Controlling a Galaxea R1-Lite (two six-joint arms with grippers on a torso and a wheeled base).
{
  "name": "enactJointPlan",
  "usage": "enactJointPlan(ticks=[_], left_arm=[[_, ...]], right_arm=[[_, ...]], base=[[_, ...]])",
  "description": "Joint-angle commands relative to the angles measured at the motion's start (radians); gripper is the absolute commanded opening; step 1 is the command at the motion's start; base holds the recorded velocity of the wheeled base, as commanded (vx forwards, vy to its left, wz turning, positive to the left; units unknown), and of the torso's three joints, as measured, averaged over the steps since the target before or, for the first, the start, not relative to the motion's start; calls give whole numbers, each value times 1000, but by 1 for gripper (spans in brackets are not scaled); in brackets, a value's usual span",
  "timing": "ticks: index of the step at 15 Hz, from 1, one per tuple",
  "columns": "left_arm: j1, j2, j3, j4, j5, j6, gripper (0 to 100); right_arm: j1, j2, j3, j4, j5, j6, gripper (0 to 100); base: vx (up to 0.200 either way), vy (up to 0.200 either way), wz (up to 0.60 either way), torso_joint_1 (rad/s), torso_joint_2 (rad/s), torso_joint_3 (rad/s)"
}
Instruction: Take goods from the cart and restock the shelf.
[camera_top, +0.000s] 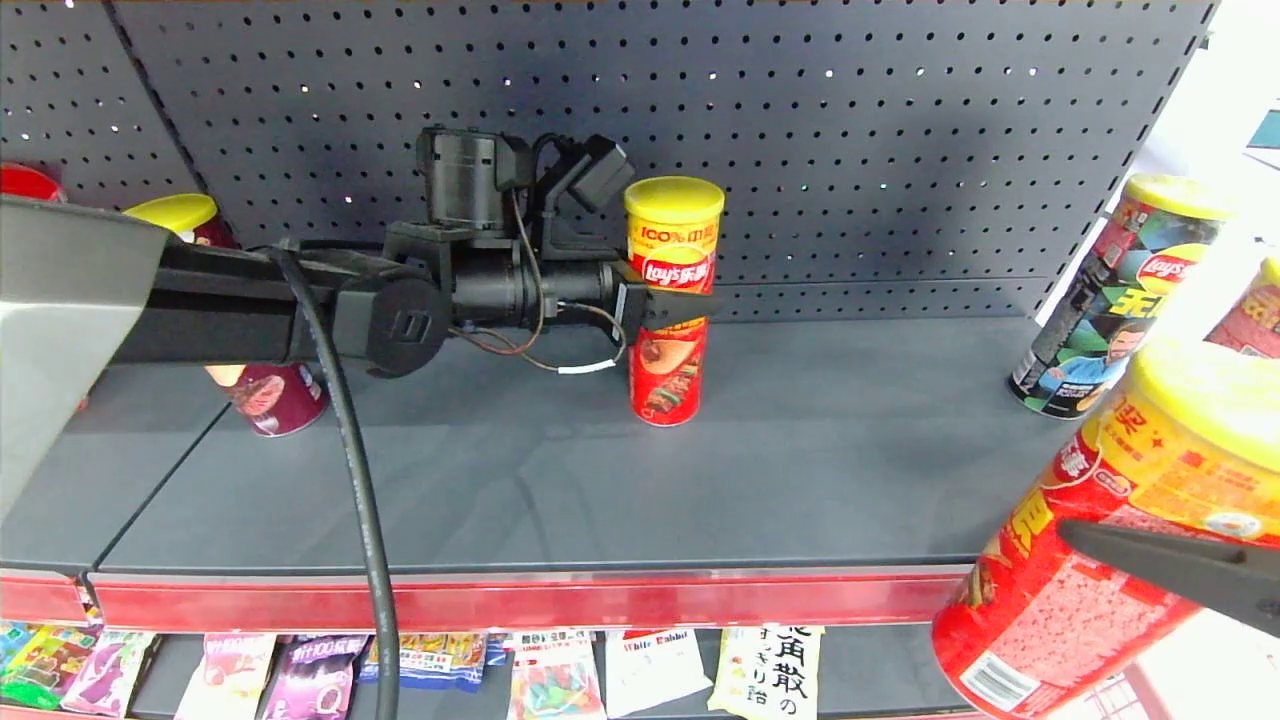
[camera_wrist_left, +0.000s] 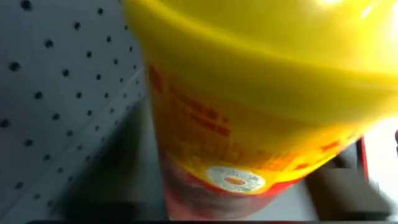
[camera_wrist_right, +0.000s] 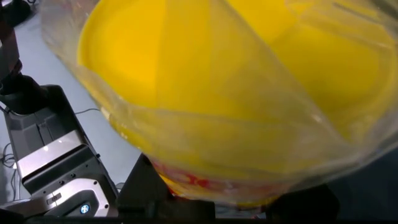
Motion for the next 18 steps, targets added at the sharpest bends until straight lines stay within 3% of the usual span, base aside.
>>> enactJointPlan(ticks=[1,4,6,7,8,15,18], left_arm=[[-9,-9,14,0,0,-7,0],[-20,-64,111,-3,0,-16,0],[-31,-146,224,-3,-2,-27,0],[-32,-150,230,-3,-2,-30,0],[-52,-213,293,-6,0,-74,0],[-103,-305,456,-12,15,-76,0],[-112,-311,459,-12,17,-76,0]], right_arm=[[0,-2,1,-1,0,0,0],[0,-4,2,1,0,0,0],[0,-4,1,1,0,0,0],[0,-4,1,1,0,0,0],[1,-2,-1,1,0,-2,0],[1,1,-10,1,0,-2,0],[1,1,-10,1,1,0,0]], base=[[0,0,0,0,0,0],[0,0,0,0,0,0],[0,0,0,0,0,0],[0,0,0,0,0,0],[0,0,0,0,0,0],[0,0,0,0,0,0],[0,0,0,0,0,0]])
